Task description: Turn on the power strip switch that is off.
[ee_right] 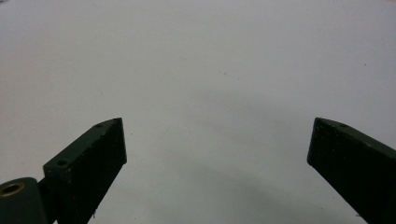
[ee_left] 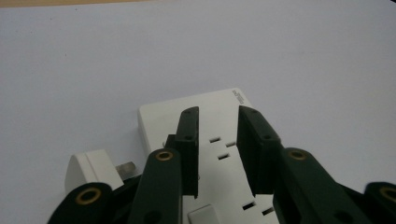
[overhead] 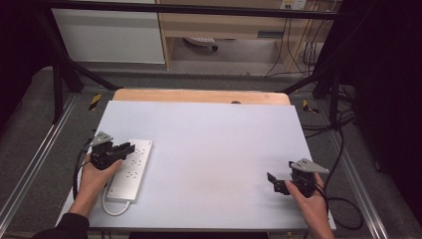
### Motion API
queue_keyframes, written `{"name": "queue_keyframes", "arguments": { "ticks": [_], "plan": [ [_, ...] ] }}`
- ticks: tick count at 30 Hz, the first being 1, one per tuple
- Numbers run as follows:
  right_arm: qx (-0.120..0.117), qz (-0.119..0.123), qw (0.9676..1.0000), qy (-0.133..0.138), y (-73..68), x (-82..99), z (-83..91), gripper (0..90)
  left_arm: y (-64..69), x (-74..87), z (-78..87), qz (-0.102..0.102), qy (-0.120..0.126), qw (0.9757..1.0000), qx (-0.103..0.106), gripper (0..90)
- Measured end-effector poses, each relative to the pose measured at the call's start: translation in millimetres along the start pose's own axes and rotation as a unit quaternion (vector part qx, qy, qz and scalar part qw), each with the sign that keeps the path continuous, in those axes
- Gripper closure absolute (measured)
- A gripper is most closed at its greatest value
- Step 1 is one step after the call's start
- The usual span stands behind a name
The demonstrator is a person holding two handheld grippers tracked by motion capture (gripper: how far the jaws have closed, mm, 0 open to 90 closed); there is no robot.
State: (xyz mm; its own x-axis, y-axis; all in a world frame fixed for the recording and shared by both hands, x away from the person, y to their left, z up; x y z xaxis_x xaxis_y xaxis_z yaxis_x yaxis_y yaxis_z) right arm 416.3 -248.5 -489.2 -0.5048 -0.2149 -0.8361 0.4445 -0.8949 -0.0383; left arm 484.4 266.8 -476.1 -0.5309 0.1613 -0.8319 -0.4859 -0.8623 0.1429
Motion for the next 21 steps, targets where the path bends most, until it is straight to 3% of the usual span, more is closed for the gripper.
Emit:
{"name": "queue_keyframes", "arguments": {
  "ticks": [21],
  "plan": [
    [-0.001, 0.001, 1.0, 0.0, 0.1, 0.0, 0.0, 5.0, 14.5, -8.0, -1.0, 0.0, 0.011, 0.9998, 0.013, 46.3]
  ]
}}
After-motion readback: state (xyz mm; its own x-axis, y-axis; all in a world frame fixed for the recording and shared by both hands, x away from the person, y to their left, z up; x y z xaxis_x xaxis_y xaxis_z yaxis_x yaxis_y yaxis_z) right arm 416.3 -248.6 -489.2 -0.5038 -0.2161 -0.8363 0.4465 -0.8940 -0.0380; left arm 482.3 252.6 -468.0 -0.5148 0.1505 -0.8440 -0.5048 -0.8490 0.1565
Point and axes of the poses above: each handheld gripper's, and its own axes: z roughly backward along the jaws, x roughly out of its underside, y roughly to its right, the point moved 9 cm from there along -z, roughly forward along the jaws, and after that the axes turned 1 degree about -y, right-handed, at the moved point
